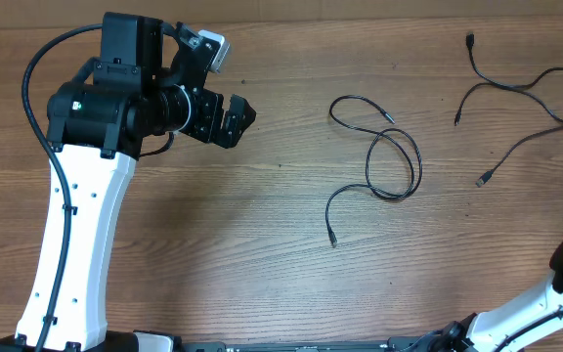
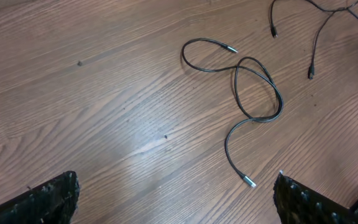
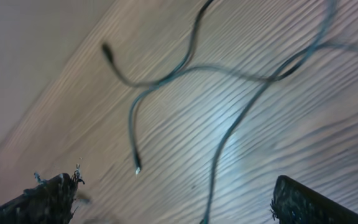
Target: Untangle cables
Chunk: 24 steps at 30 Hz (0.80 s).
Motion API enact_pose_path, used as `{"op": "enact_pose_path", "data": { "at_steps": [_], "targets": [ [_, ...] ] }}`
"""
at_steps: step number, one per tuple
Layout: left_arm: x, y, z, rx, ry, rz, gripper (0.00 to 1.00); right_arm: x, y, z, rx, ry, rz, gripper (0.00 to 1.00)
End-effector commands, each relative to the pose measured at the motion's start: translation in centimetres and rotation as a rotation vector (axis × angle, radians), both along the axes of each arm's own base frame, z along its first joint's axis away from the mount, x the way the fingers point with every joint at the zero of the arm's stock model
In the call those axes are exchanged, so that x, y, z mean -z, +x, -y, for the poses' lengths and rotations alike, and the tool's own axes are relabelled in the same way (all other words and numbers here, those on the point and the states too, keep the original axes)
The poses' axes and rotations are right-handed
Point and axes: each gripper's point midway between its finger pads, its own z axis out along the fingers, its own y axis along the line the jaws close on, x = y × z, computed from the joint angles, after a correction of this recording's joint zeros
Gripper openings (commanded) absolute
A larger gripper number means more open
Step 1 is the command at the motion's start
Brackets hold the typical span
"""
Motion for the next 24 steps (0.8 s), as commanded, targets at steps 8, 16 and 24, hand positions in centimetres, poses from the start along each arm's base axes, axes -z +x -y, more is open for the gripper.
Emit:
{"op": "enact_pose_path", "data": {
  "at_steps": [8, 16, 24],
  "targets": [
    [-1.1, -0.2, 0.0, -0.001, -0.004, 0.031, 1.00, 0.8, 1.6, -11.8, -0.314, 0.045, -0.064, 1.00],
    [-1.1, -0.2, 0.0, -0.001, -0.004, 0.031, 1.00, 6.0, 0.2, -19.8, -0.477, 0.120, -0.204, 1.00],
    [-1.1, -0.2, 0.0, -0.001, -0.004, 0.031, 1.00, 10.0, -1.7, -26.0, -0.681, 0.111, -0.276, 1.00]
  ]
}}
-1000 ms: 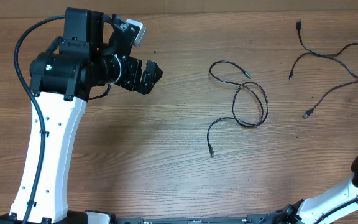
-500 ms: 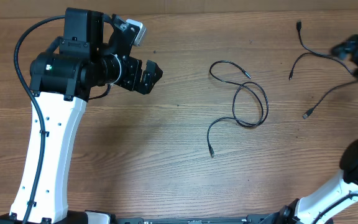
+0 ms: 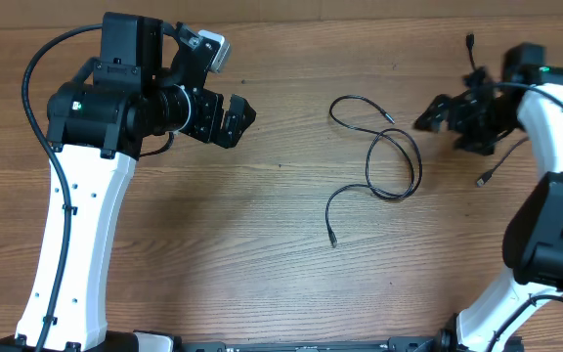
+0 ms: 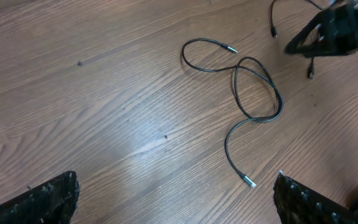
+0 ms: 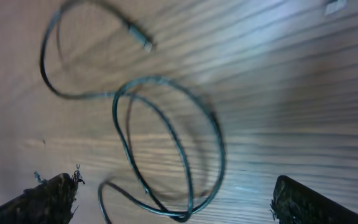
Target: Untangle cables
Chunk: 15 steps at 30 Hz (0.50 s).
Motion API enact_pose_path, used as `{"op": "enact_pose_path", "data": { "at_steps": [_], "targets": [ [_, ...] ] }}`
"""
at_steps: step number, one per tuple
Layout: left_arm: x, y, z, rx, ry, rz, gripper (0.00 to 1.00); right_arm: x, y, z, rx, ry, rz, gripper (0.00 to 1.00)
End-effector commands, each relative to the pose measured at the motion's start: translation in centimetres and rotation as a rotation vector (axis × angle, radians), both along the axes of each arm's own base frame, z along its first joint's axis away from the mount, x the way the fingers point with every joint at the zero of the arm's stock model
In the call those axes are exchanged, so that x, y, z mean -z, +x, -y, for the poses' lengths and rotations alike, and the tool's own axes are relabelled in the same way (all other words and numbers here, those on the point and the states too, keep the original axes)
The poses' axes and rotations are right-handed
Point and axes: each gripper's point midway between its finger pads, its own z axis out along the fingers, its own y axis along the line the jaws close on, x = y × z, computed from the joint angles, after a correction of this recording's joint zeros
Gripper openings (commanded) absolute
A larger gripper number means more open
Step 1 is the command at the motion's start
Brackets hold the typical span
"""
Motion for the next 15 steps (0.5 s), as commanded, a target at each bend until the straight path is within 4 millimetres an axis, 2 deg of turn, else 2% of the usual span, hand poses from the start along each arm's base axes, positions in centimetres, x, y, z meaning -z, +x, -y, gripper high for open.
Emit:
{"op": "enact_pose_path", "data": {
  "at_steps": [1, 9, 15],
  "targets": [
    [-1.1, -0.2, 0.0, -0.001, -0.004, 0.032, 1.00, 0.0, -0.5, -2.6, -0.128, -0.020, 0.049, 1.00],
    [-1.1, -0.2, 0.0, -0.001, -0.004, 0.031, 0.99, 1.6, -0.6, -6.2, -0.231, -0.038, 0.073, 1.00],
    [-1.1, -0.2, 0.0, -0.001, -0.004, 0.031, 0.99, 2.3, -1.6, -9.2, -0.305, -0.031, 0.057, 1.00]
  ]
}}
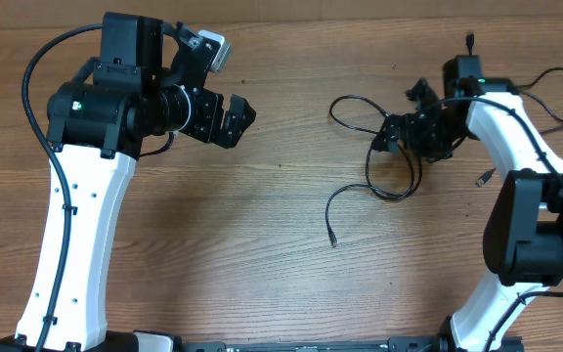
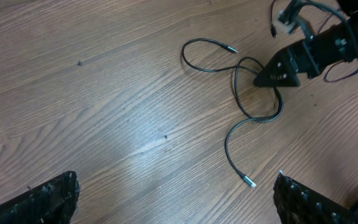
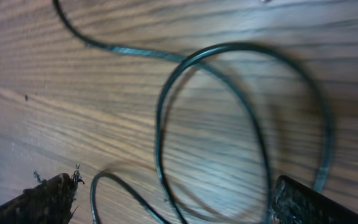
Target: Untangle cables
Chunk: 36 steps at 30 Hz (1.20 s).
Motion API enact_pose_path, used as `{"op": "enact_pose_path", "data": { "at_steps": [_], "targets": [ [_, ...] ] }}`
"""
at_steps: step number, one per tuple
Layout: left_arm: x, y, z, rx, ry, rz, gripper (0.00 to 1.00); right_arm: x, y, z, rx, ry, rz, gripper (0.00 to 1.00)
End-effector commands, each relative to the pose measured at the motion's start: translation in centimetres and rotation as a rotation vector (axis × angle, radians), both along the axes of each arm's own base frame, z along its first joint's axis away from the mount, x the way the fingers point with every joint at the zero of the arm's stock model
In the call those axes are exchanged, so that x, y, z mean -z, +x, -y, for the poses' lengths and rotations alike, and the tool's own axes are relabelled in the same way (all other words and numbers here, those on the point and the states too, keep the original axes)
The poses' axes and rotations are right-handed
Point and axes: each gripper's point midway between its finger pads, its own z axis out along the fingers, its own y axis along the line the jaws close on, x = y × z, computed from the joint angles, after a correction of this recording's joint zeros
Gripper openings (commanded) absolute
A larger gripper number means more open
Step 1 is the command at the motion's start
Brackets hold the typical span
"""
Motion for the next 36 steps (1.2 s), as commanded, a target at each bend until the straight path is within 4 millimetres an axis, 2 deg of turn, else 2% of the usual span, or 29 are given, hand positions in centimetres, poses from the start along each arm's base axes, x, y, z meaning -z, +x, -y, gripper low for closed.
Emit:
{"op": "enact_pose_path", "data": {
  "at_steps": [1, 5, 8, 13, 19, 24, 28, 36],
  "targets": [
    [-1.1, -0.2, 0.0, -0.001, -0.004, 0.031, 1.00, -1.0, -0.5, -2.0, -0.062, -0.002, 0.038, 1.00],
    [-1.1, -0.2, 0.0, -0.001, -0.004, 0.032, 1.00, -0.2, -0.6, -4.2, -0.112, 0.000, 0.060, 1.00],
    [-1.1, -0.2, 0.0, -0.001, -0.004, 0.031, 1.00, 0.7, 0.0, -5.2, -0.039, 0.001, 0.066, 1.00],
    [-1.1, -0.2, 0.0, -0.001, -0.004, 0.031, 1.00, 0.8, 1.1, -5.5, 0.026, 0.016, 0.089, 1.00],
    [-1.1, -0.2, 0.0, -0.001, -0.004, 0.031, 1.00, 1.0, 1.0, -5.5, 0.026, 0.015, 0.089, 1.00],
    [-1.1, -0.2, 0.0, -0.001, -0.004, 0.032, 1.00, 2.7, 0.3, -5.5, 0.025, 0.021, 0.085, 1.00],
    [-1.1, -0.2, 0.0, -0.001, -0.004, 0.032, 1.00, 3.6, 0.4, -5.7, 0.044, 0.043, 0.108, 1.00],
    [-1.1, -0.2, 0.0, -0.001, -0.004, 0.032, 1.00, 3.3, 1.8, -5.9, 0.043, 0.053, 0.178, 1.00]
  ]
}}
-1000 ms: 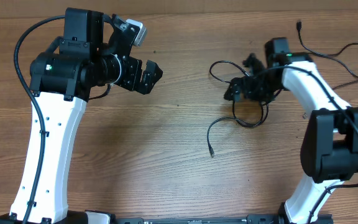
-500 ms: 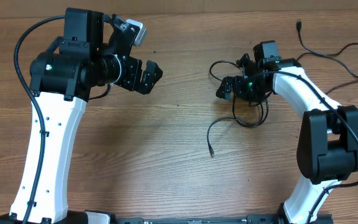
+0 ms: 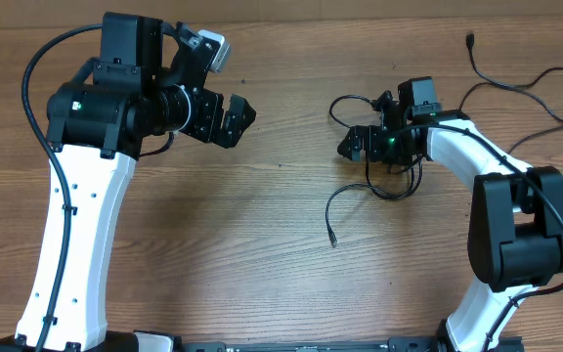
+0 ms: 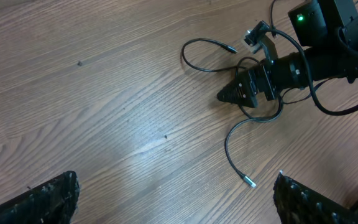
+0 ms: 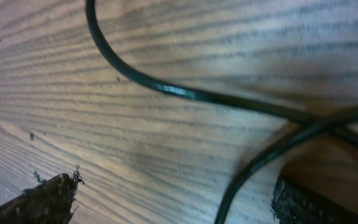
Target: Untangle cables
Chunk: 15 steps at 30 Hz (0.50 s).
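A thin black looped cable (image 3: 328,208) lies mid-table, one plug end toward the front; the left wrist view shows it too (image 4: 228,140). My right gripper (image 3: 352,146) is low over the left side of its loop, open, and it also shows in the left wrist view (image 4: 232,95). In the right wrist view two strands of the cable (image 5: 166,89) cross close under the camera, one running down between the wide-apart fingers (image 5: 48,198). My left gripper (image 3: 239,115) hangs open high over the table's left part, holding nothing.
A second bunch of black cables (image 3: 501,86) lies at the far right back, running off the table edge. The left arm's white link (image 3: 76,225) rises along the left side. The wooden tabletop (image 3: 213,225) is bare between the arms.
My right gripper has moved left, from the upper right of the loop to its left side, and sits closer to the table. The left arm has not moved.
At first the right arm was at the far right over the other cables, barely in the overhead view. Then its gripper was beside those cables, then at the looped cable's right side, now at the loop's left. The cable's shape looks unchanged.
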Motion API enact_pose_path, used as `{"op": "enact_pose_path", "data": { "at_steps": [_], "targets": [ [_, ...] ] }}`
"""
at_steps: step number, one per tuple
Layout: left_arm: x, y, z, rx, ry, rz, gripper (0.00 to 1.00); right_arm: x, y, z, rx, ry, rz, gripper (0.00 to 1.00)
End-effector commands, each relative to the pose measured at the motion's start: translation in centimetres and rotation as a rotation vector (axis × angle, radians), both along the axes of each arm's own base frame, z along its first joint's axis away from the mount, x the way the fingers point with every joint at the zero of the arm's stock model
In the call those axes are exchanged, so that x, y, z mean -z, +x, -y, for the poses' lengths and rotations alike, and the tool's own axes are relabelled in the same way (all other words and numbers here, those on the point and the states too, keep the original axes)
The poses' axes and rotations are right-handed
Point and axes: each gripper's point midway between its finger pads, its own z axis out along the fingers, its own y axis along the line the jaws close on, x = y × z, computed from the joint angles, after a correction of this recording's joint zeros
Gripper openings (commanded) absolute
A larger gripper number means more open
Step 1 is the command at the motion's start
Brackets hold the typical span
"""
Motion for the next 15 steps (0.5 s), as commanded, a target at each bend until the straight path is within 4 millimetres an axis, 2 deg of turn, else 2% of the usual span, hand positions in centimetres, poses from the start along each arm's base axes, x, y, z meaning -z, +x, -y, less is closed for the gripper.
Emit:
{"op": "enact_pose_path", "data": {
  "at_steps": [1, 5, 10, 13, 15],
  "targets": [
    [-1.1, -0.2, 0.0, -0.001, -0.004, 0.031, 1.00, -0.6, 0.4, 0.0, 0.006, 0.008, 0.031, 1.00],
    [-1.1, -0.2, 0.0, -0.001, -0.004, 0.031, 1.00, -0.1, 1.0, -0.1, 0.019, 0.015, 0.044, 0.99],
    [-1.1, -0.2, 0.0, -0.001, -0.004, 0.031, 1.00, 1.8, 1.2, -1.1, 0.000, 0.069, 0.022, 0.96],
    [-1.1, -0.2, 0.0, -0.001, -0.004, 0.031, 1.00, 2.7, 1.1, -1.4, 0.014, 0.091, -0.006, 0.83],
    [-1.1, -0.2, 0.0, -0.001, -0.004, 0.031, 1.00, 3.1, 1.0, -1.4, 0.028, 0.094, -0.022, 0.65]
  ]
}}
